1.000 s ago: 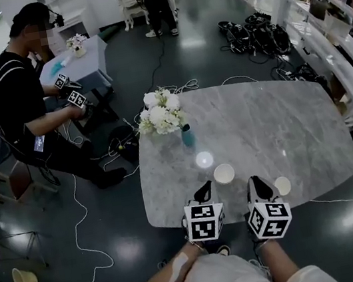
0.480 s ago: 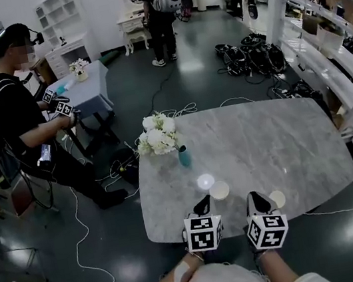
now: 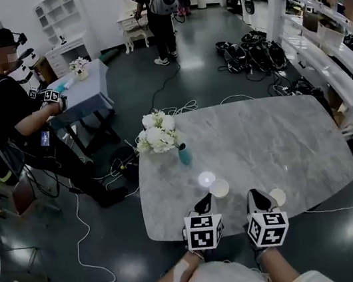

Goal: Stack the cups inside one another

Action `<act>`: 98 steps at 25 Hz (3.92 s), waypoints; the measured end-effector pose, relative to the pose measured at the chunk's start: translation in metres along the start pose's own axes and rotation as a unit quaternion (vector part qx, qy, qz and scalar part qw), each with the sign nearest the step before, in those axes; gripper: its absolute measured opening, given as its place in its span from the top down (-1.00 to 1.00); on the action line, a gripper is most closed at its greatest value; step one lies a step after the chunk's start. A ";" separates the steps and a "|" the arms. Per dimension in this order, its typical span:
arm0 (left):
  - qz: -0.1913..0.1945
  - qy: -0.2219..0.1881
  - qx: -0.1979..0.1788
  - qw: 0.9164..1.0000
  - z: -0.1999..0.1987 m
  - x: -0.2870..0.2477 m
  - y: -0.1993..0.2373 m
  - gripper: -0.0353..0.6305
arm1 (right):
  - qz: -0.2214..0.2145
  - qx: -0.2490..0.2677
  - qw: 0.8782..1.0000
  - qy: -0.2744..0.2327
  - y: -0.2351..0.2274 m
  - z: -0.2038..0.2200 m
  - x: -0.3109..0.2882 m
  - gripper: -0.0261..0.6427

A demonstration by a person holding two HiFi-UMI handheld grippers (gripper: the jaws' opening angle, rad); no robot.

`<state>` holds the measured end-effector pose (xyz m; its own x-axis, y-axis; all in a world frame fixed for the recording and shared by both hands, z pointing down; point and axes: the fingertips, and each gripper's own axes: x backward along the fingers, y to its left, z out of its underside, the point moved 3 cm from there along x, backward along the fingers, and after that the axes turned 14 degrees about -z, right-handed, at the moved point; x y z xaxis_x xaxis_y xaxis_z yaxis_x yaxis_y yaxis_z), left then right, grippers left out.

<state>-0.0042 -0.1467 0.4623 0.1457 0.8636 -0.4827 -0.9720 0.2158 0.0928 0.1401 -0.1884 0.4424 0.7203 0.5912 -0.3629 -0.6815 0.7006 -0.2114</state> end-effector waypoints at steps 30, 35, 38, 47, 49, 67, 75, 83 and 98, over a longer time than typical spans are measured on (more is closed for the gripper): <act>0.069 0.037 -0.050 0.996 0.031 -0.014 -0.045 0.91 | 0.080 -0.056 0.995 -0.001 -0.032 0.038 0.035 0.85; 0.101 0.044 -0.066 0.992 0.034 -0.017 -0.071 0.91 | 0.114 -0.071 0.991 -0.004 -0.047 0.044 0.057 0.85; 0.119 0.049 -0.075 0.989 0.037 -0.018 -0.087 0.91 | 0.134 -0.080 0.988 -0.007 -0.056 0.048 0.070 0.85; 0.159 0.072 -0.102 0.979 0.055 -0.019 -0.119 0.91 | 0.175 -0.111 0.978 -0.008 -0.073 0.067 0.096 0.85; 0.163 0.084 -0.109 0.977 0.063 -0.020 -0.122 0.91 | 0.179 -0.120 0.977 -0.004 -0.074 0.072 0.096 0.85; 0.164 0.159 -0.122 0.966 0.124 -0.048 -0.135 0.91 | 0.171 -0.185 0.967 0.047 -0.084 0.144 0.074 0.85; 0.158 0.170 -0.121 0.965 0.132 -0.064 -0.135 0.91 | 0.163 -0.186 0.968 0.049 -0.093 0.151 0.060 0.85; 0.156 0.174 -0.115 0.966 0.129 -0.075 -0.135 0.91 | 0.150 -0.178 0.971 0.060 -0.100 0.149 0.045 0.85; 0.156 0.185 -0.107 0.964 0.130 -0.088 -0.136 0.91 | 0.155 -0.172 0.969 0.083 -0.118 0.150 0.025 0.51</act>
<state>0.1388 -0.1925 0.6048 -0.1976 0.6404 -0.7422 -0.9793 -0.1621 0.1208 0.2576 -0.1967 0.5942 0.4630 0.6600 -0.5916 -0.8851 0.3083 -0.3487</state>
